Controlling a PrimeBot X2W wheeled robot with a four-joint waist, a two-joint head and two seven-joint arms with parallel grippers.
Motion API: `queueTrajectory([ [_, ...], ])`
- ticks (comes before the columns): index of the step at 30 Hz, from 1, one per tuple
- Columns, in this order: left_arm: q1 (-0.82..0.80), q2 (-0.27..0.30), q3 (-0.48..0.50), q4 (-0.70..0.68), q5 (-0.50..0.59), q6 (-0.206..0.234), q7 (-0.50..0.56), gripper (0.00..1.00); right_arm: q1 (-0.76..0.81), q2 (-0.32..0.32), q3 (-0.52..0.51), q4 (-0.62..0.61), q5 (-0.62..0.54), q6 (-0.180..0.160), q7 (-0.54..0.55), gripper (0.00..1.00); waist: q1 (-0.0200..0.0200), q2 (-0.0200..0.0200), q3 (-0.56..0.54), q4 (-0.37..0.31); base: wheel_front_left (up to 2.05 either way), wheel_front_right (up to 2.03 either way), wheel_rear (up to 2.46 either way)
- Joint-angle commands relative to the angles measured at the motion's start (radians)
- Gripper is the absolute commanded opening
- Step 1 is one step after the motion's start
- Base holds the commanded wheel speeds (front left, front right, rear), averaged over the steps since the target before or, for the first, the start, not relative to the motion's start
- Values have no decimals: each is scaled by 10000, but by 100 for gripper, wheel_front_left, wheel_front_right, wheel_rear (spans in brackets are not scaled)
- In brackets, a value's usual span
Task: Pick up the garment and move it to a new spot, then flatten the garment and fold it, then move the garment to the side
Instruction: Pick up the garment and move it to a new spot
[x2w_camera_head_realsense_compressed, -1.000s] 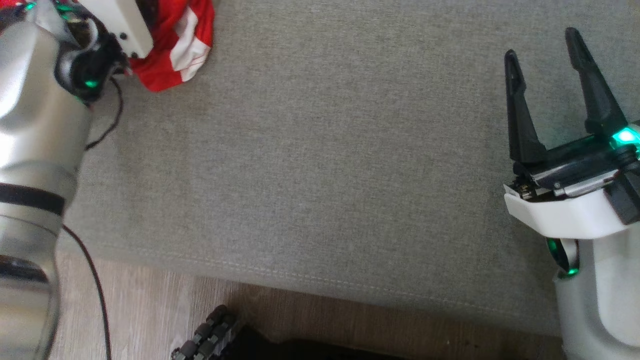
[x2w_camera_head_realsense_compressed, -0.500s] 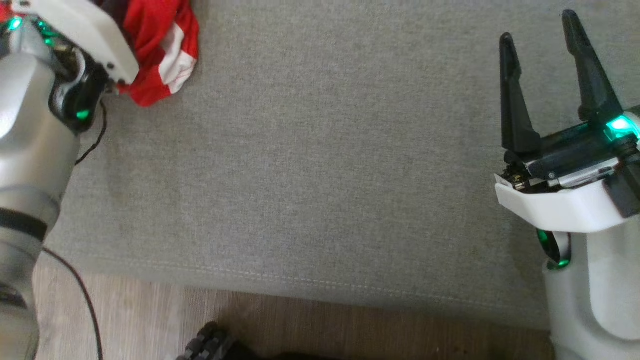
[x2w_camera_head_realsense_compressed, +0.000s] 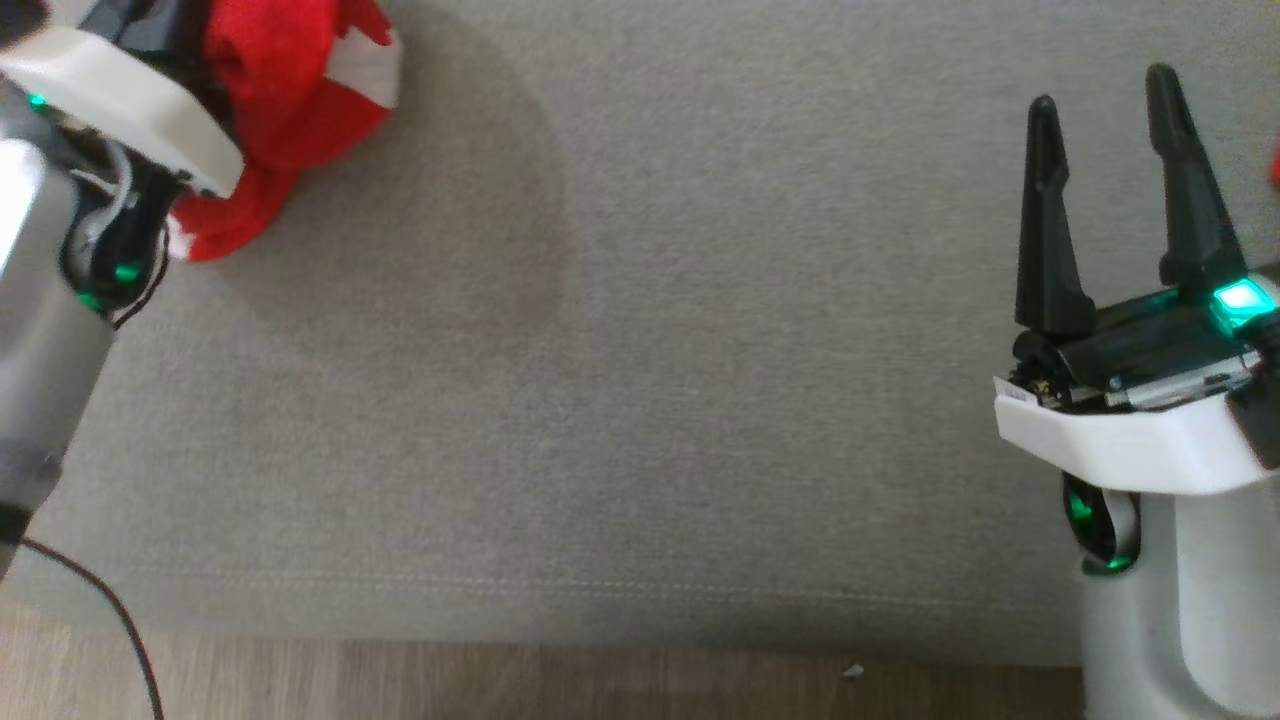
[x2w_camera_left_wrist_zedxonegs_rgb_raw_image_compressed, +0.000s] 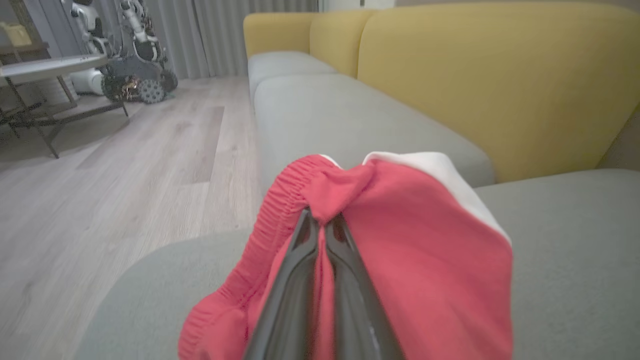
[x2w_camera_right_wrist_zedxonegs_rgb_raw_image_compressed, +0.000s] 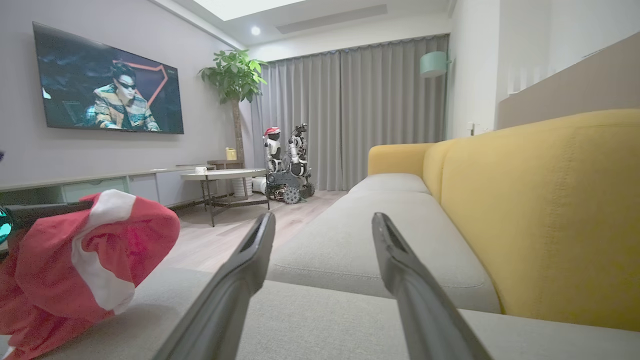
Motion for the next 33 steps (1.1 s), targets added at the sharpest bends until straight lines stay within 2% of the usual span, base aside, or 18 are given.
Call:
queueTrajectory([
  [1, -135, 647, 656, -516, 91, 165, -120, 0, 130, 178, 178, -398, 130, 19, -42, 100, 0, 0, -489, -422, 0, 0, 0],
  [6, 1105, 1086, 1538, -2144, 426, 1090, -125, 0, 601, 213, 118, -357, 495, 19, -42, 100, 0, 0, -1095, -639, 0, 0, 0],
  [8, 1623, 1169, 1723, -2670, 494, 1331, -125, 0, 777, 215, 105, -326, 618, 19, -42, 100, 0, 0, -1325, -635, 0, 0, 0],
  [17, 3004, 1216, 1982, -4932, 681, 1924, -127, 0, 990, 218, 46, -397, 722, 19, -42, 100, 0, 0, -1917, -740, 0, 0, 0],
  [19, 3008, 978, 1739, -5687, 894, 2067, -110, 0, 976, 218, -15, -506, 779, 19, -42, 100, 0, 0, -1921, -912, 0, 0, 0],
  [23, 2725, 311, 1299, -6246, 1147, 2242, 15, 0, 939, 219, -72, -613, 836, 19, -42, 100, 0, 0, -1738, -1255, 0, 0, 0],
  [25, 2470, -88, 1042, -6190, 1395, 2340, 20, 0, 863, 219, -48, -675, 844, 19, -42, 100, 0, 0, -1528, -1491, 0, 0, 0],
  [26, 2470, -88, 1042, -6190, 1395, 2340, 20, 0, 863, 219, -48, -675, 844, 19, -42, 100, 0, 0, -1528, -1491, 0, 0, 0],
  [30, 1958, -1144, 591, -5729, 1776, 2405, -30, 0, 665, 219, -15, -818, 853, 19, -42, 100, 0, 0, -1033, -1985, 0, 0, 0],
  [31, 1764, -1628, 370, -5320, 1973, 2362, -59, 0, 584, 219, -27, -895, 876, 19, -42, 100, 0, 0, -770, -2234, 0, 0, 0],
  [33, 1679, -1841, 290, -5084, 2090, 2342, -75, 0, 548, 219, -19, -923, 890, 19, -42, 100, 0, 0, -641, -2360, 0, 0, 0],
])
